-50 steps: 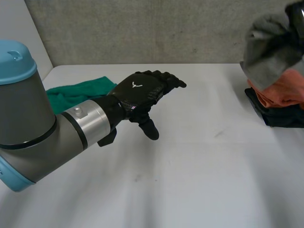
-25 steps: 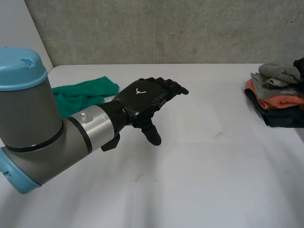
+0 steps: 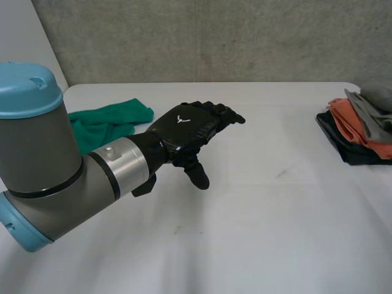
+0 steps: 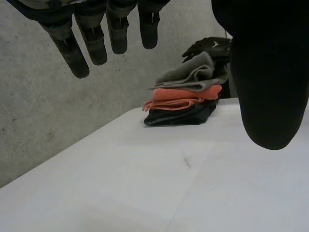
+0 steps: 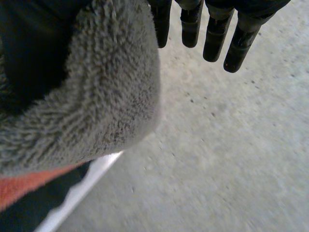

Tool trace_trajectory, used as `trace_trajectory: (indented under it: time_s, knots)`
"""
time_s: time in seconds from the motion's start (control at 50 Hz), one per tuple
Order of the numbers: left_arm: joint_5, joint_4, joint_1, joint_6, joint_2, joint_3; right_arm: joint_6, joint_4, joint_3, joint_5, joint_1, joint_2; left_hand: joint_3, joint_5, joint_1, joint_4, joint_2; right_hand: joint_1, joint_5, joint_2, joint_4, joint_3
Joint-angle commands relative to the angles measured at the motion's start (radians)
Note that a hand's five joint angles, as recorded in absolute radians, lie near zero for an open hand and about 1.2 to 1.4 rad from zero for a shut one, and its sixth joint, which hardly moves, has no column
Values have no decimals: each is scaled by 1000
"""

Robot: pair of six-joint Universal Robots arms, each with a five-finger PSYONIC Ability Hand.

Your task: Fold the laundry.

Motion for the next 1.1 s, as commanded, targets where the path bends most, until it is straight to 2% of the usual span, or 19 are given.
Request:
trace_trajectory:
  time_s: [0.02, 0.12, 0.24, 0.42, 0.52, 0.66, 0.92, 1.1]
  knots:
    - [1, -1, 2, 0, 0, 3, -14, 88, 79, -7, -115, -126, -29, -37, -14, -23, -24, -34, -132, -51, -66, -40]
    - [3, 0, 2, -1, 0, 6, 0, 242, 70, -3, -142, -207, -29, -37, -14, -23, -24, -34, -132, -51, -66, -40]
    - [3, 0, 0, 0, 0, 5, -7, 346, 72, -1, -140, -255, -29, -37, -14, -23, -24, -34, -132, -51, -66, -40]
    - [3, -1, 2, -1, 0, 0, -4, 366, 85, 8, -105, -242, -29, -37, -14, -23, -24, -34, -132, -51, -66, -40]
    - [3, -3, 5, 0, 2, -6, -2, 369, 76, 58, -68, -229, -29, -37, -14, -23, -24, -34, -132, -51, -66, -40]
    - [4, -1, 6, 0, 2, -10, 21, 378, 79, 83, -62, -222, -29, -37, -14, -23, -24, -34, -132, -51, -66, -40]
    - [4, -1, 2, 0, 0, -12, 366, 504, 16, 83, -69, -153, -29, -37, -14, -23, -24, -34, -132, -51, -66, -40]
    - [4, -1, 2, 0, 0, -12, 509, 550, 16, 71, -85, -155, -29, -37, -14, -23, -24, -34, -132, -51, -66, -40]
